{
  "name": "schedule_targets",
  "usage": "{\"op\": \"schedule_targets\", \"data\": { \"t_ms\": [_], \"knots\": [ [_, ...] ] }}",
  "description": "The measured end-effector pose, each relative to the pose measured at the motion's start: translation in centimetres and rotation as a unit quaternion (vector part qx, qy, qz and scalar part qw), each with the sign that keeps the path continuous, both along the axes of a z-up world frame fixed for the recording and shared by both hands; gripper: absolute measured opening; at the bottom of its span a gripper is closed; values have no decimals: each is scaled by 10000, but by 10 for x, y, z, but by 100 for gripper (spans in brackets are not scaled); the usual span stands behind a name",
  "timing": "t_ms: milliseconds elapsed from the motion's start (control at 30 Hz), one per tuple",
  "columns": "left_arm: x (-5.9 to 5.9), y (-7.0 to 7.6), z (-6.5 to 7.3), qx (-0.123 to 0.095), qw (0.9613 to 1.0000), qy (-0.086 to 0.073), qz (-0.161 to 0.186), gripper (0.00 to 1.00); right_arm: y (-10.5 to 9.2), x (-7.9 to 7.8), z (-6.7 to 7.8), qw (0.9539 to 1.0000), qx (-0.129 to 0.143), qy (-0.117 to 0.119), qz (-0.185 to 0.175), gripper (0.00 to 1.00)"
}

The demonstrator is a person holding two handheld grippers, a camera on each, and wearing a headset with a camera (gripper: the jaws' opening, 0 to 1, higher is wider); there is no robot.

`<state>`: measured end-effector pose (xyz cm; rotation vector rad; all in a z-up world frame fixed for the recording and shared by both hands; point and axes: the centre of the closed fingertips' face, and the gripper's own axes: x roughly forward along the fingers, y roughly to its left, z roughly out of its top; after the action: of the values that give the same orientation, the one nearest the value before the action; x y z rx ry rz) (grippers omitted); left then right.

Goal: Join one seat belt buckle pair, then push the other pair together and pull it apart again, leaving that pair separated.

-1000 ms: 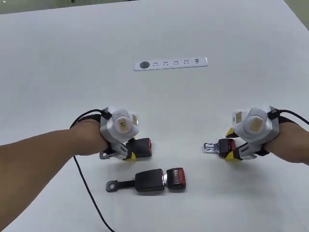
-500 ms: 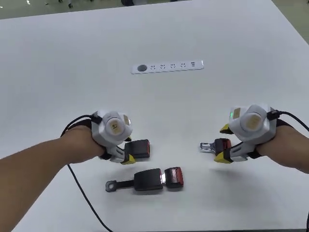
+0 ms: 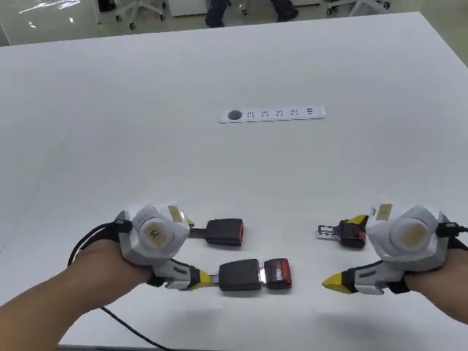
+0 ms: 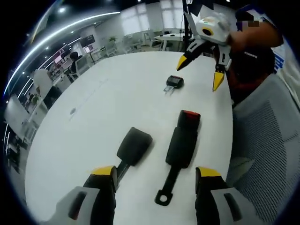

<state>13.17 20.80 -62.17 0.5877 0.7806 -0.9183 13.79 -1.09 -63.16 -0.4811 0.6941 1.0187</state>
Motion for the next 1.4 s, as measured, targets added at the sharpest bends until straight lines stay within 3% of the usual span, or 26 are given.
{"op": "schedule_targets", "data": {
  "t_ms": [100, 267, 333, 467, 567, 767, 1200, 1333, 1400],
  "knots": [
    [-9, 3, 3, -126, 9998, -17, 171, 78, -4, -7, 2, 9998, 122, 3, -157, 78],
    [-16, 22, 5, -351, 9978, 63, 552, 88, -23, -13, 2, 9985, 214, 55, -506, 82],
    [-20, 27, 8, -410, 9968, 26, 692, 91, -30, -13, 2, 9972, 265, 88, -689, 85],
    [-23, 38, 4, -516, 9952, 38, 834, 100, -41, -15, 2, 9950, 338, 85, -935, 93],
    [-27, 48, 0, -471, 9949, 80, 892, 100, -45, -17, 3, 9937, 380, 37, -1054, 100],
    [-24, 64, 3, -583, 9904, 28, 1256, 100, -47, -17, 7, 9924, 412, -24, -1157, 100],
    [-29, 70, 5, -703, 9826, 48, 1719, 100, -39, -25, 7, 9929, 405, 60, -1119, 100],
    [-31, 70, 6, -721, 9821, 47, 1739, 100, -40, -25, 6, 9926, 409, 69, -1145, 100],
    [-35, 66, 5, -703, 9839, 89, 1643, 100, -39, -24, 6, 9922, 425, 90, -1167, 100]
  ]
}}
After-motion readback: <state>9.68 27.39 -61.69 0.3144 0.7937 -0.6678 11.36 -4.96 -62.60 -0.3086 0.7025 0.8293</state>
